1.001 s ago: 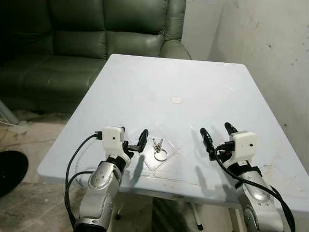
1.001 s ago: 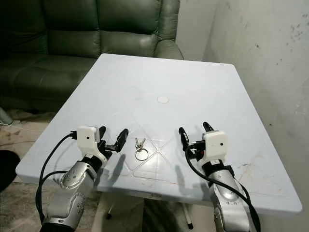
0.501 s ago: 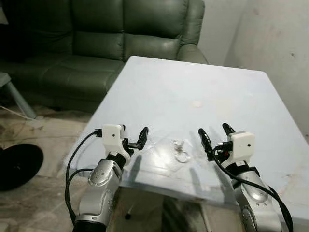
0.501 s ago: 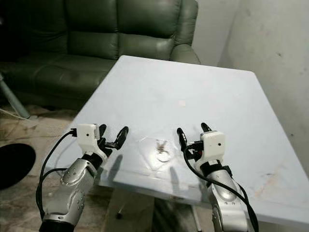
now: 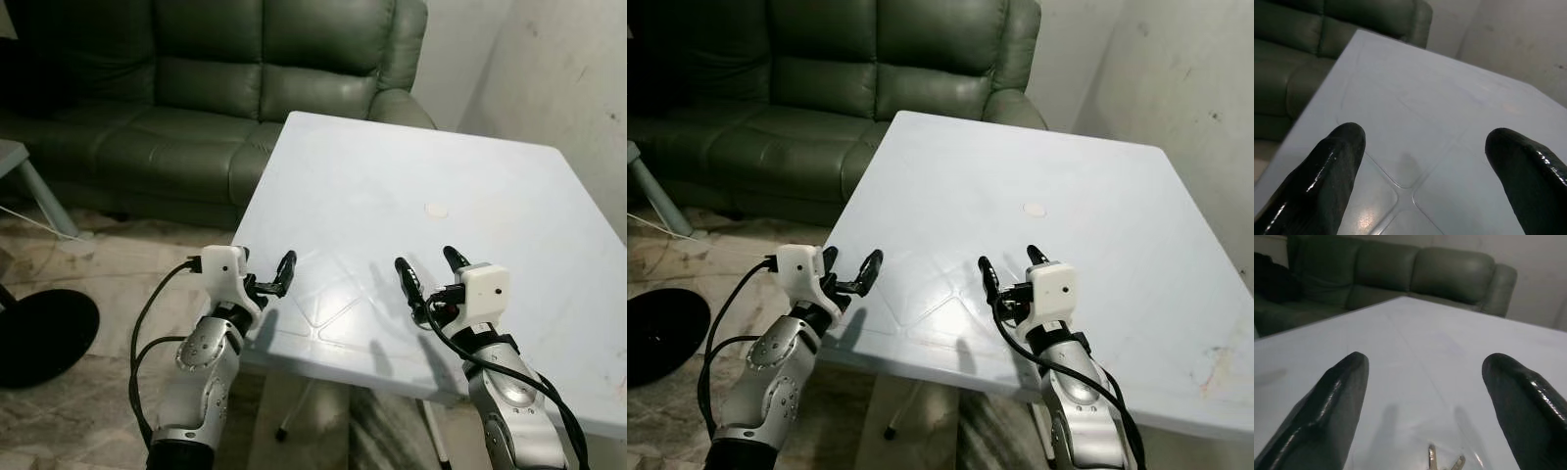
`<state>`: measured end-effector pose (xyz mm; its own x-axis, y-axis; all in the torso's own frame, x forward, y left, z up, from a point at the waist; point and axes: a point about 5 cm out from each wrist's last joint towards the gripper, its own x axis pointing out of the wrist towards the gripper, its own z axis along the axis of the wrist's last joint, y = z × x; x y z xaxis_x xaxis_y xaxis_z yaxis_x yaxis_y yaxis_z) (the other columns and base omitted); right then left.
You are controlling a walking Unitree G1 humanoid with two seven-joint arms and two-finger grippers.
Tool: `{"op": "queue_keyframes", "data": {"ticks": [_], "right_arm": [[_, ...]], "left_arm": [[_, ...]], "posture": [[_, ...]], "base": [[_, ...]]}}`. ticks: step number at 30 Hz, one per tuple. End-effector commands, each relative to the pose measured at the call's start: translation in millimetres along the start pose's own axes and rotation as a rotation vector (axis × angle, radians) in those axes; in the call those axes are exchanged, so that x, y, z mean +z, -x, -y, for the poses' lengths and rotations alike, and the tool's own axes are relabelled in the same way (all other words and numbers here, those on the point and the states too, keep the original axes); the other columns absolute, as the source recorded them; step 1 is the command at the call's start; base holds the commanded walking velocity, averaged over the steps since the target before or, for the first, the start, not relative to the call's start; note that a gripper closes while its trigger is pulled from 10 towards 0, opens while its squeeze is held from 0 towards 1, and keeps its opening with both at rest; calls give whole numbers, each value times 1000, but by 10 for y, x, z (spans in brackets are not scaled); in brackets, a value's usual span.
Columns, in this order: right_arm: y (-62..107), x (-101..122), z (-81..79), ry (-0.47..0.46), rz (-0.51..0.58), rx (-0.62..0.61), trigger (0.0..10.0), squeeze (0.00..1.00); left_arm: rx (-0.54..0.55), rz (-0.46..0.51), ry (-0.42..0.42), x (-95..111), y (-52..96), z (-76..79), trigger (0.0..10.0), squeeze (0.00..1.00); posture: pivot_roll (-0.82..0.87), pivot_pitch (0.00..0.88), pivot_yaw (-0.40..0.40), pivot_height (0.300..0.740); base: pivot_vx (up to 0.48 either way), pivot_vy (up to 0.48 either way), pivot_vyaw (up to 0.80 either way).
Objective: Hang keys on a hook
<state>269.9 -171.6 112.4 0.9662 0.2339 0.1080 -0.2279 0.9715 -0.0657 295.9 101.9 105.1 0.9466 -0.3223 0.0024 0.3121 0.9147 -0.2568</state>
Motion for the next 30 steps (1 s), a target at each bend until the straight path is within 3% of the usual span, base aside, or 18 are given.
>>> {"op": "queue_keyframes", "data": {"ticks": [1, 16, 30], "right_arm": [[-4, 11, 14, -7, 5, -4, 10000, 0], [15, 4, 1, -16, 3, -6, 10000, 0], [42, -13, 1, -18, -9, -4, 10000, 0]], "left_arm": [[7, -1, -7, 2, -9, -6, 10000, 0], [-10, 1, -38, 9, -7, -6, 10000, 0], [28, 20, 18, 17, 20, -29, 10000, 0]], "posture": [[-27, 0, -43, 740], [-29, 0, -43, 740], [-28, 2, -49, 740]], "base": [[0, 0, 0], [0, 0, 0], [0, -91, 0]]}}
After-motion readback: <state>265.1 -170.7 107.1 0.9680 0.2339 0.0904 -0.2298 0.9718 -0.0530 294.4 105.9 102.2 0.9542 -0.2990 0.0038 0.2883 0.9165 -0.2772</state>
